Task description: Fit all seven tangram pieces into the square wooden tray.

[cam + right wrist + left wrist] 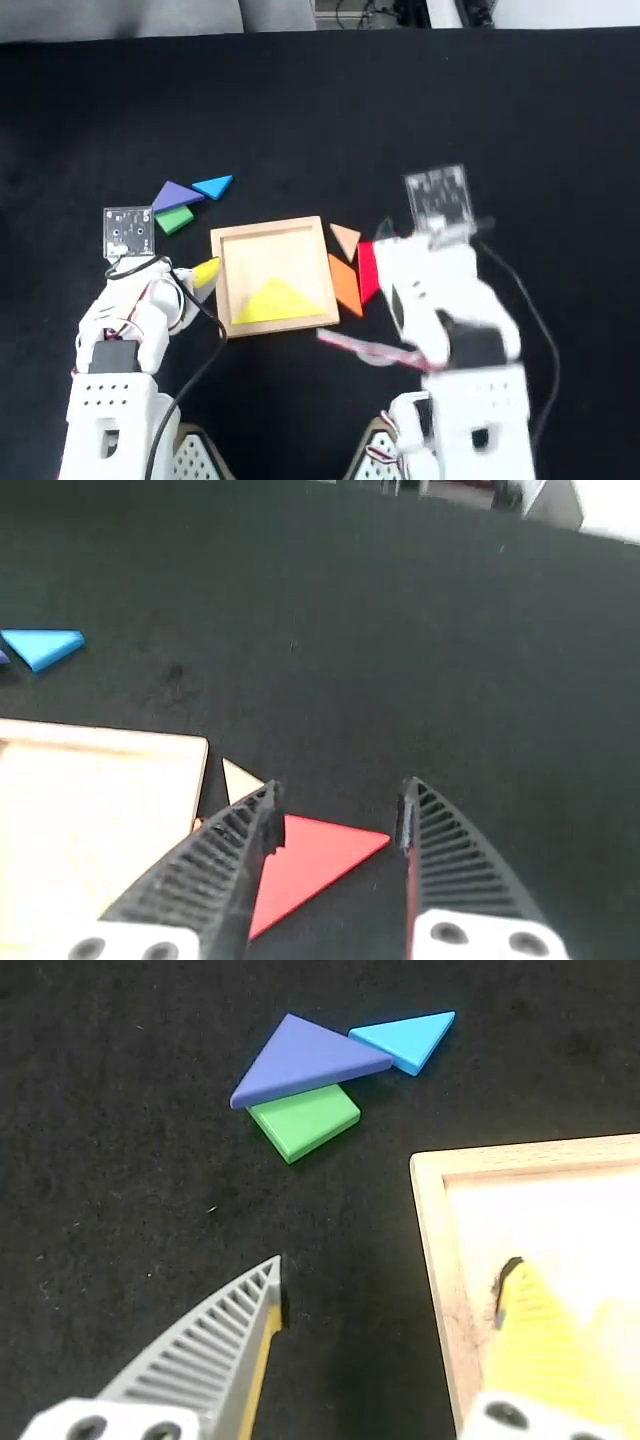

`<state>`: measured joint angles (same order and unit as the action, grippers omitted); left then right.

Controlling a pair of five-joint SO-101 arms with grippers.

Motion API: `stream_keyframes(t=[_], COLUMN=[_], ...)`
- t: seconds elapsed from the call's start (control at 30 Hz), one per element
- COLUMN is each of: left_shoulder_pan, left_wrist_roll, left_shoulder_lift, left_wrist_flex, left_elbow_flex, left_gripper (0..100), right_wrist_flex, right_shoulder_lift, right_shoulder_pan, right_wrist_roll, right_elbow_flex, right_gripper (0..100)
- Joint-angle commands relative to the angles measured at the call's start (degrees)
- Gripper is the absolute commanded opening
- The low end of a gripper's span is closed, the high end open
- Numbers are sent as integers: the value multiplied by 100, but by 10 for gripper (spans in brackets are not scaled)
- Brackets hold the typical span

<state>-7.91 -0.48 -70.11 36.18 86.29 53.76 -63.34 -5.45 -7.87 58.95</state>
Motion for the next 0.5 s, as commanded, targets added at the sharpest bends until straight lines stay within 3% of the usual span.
stream_keyframes(t=[0.0,0.27,0.47], left_shoulder_pan=[48,92,75], left_wrist_roll=[-167,-237,-237], left_shoulder_lift=[9,9,9], left_wrist_flex=[18,18,18], left_elbow_flex=[-119,-119,-119], left_gripper=[339,339,339], right_wrist_flex=[26,18,26], right_shoulder_lift=[1780,4769,6158], right_shoulder_pan=[-97,-62,-53], right_wrist_roll=[-9,-35,-9], right_elbow_flex=[-910,-2448,-3547], right_gripper=[194,194,194])
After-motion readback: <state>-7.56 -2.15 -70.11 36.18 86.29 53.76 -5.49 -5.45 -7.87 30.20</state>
